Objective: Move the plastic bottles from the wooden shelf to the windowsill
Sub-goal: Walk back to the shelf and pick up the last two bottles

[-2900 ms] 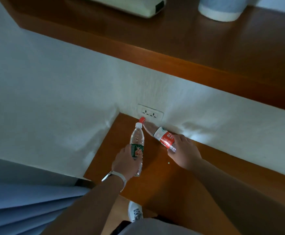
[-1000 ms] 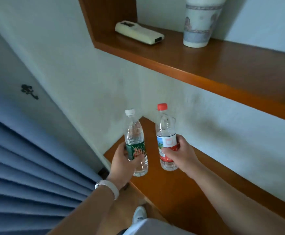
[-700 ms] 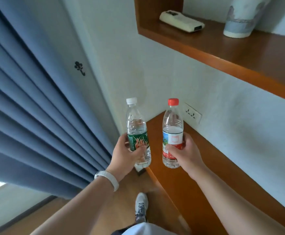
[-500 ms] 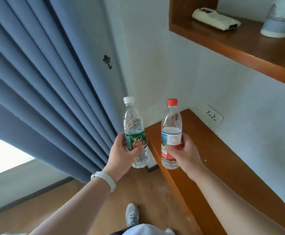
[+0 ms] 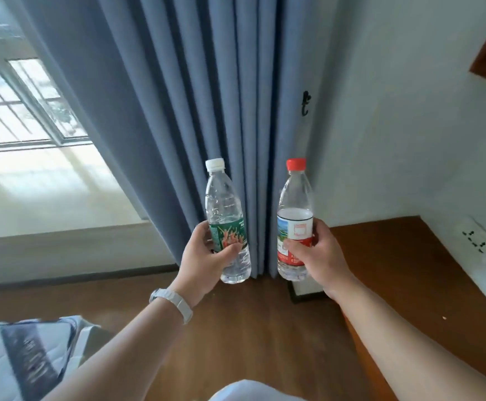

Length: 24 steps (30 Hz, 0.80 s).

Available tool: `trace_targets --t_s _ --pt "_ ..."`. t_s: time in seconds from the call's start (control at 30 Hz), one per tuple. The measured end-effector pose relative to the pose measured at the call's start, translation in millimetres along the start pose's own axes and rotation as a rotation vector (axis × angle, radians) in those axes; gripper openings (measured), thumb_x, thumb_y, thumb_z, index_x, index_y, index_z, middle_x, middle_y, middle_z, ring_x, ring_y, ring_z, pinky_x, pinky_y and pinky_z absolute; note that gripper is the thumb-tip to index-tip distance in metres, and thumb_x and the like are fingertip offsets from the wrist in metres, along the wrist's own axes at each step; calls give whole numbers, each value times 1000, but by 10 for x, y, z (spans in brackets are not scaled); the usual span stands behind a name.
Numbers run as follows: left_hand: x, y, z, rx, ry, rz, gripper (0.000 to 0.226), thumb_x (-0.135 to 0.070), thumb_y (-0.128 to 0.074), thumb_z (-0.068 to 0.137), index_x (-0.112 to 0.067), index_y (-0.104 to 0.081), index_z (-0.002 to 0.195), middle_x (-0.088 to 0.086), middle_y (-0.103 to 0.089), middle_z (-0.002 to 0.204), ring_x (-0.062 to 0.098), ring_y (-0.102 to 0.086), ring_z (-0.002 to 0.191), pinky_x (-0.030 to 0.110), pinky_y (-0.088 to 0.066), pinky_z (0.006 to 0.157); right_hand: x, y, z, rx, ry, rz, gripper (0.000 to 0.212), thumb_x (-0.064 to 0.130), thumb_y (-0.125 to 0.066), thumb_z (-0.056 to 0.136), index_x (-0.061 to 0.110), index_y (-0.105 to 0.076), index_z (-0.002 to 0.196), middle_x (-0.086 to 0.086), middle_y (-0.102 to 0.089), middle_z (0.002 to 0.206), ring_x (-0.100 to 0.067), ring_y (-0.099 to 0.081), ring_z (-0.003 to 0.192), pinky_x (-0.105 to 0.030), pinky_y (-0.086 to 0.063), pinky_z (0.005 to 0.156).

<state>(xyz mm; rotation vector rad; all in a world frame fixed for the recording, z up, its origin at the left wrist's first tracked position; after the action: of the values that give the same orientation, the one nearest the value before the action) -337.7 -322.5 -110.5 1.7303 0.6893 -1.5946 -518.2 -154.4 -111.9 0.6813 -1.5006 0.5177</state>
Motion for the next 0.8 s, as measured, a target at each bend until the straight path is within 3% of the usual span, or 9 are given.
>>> trace_targets --t_s 0.1,0.27,0.37,0.43,0.57,0.63,0.73,0.8 --pt "62 672 23 -69 -18 -13 60 -41 -83 62 -32 -59 116 -15 -74 104 9 -73 94 28 -60 76 117 -684 94 61 9 -3 41 25 -83 73 35 -63 107 7 -74 99 -12 -71 91 -33 -57 77" --pt "177 1753 20 -174 -34 -37 52 -36 -84 66 -34 -61 113 -15 -74 103 8 -73 92 19 -56 72 245 -1788 210 161 30 -17 48 35 -80 63 32 -65 109 0 -74 101 -19 -71 94 -40 -57 81" --pt "230 2362 -20 -240 -29 -66 51 -31 -86 71 -31 -61 116 -11 -75 104 11 -73 94 24 -58 74 320 -2374 250 220 45 -52 41 38 -78 66 39 -64 104 3 -74 98 -19 -73 86 -42 -59 74" --pt "263 2729 -78 -291 -23 -91 53 -32 -86 70 -31 -61 116 -9 -75 105 13 -73 95 26 -59 76 366 -2742 275 271 42 -57 45 36 -79 66 33 -64 109 1 -74 99 -21 -73 86 -48 -60 75" --pt "344 3351 -202 -391 -4 -133 59 -30 -87 68 -25 -60 119 -4 -75 106 17 -73 97 32 -59 78 439 -3391 338 356 41 -36 40 16 -81 75 24 -62 109 2 -74 98 -19 -70 93 -31 -57 75" --pt "397 3589 -264 -429 12 -146 60 -27 -87 68 -22 -59 121 -1 -75 105 19 -73 97 32 -60 76 458 -3658 362 406 33 -39 39 10 -80 78 22 -61 110 1 -74 98 -21 -70 95 -32 -57 76" --pt "463 3870 -335 -492 25 -152 57 -21 -87 70 -22 -59 119 -1 -76 103 19 -74 95 30 -60 74 509 -3989 408 477 35 -79 46 25 -80 70 24 -60 111 -2 -72 105 -23 -68 99 -46 -56 87" --pt "494 4006 -358 -544 32 -156 56 -20 -87 69 -22 -60 117 -4 -76 100 16 -74 91 25 -59 70 552 -4180 470 527 42 -107 49 33 -79 65 29 -60 110 1 -72 105 -19 -69 98 -47 -57 87"
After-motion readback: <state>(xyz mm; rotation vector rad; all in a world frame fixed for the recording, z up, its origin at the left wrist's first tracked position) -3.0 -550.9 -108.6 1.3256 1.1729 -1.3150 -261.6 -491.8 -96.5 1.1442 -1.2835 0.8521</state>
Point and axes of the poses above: each hand's wrist, its own z-axis towards the middle knuckle, its own y-axis out of the back of the hand, x = y × z, the point moved 3 cm from there along z, towards the middle knuckle
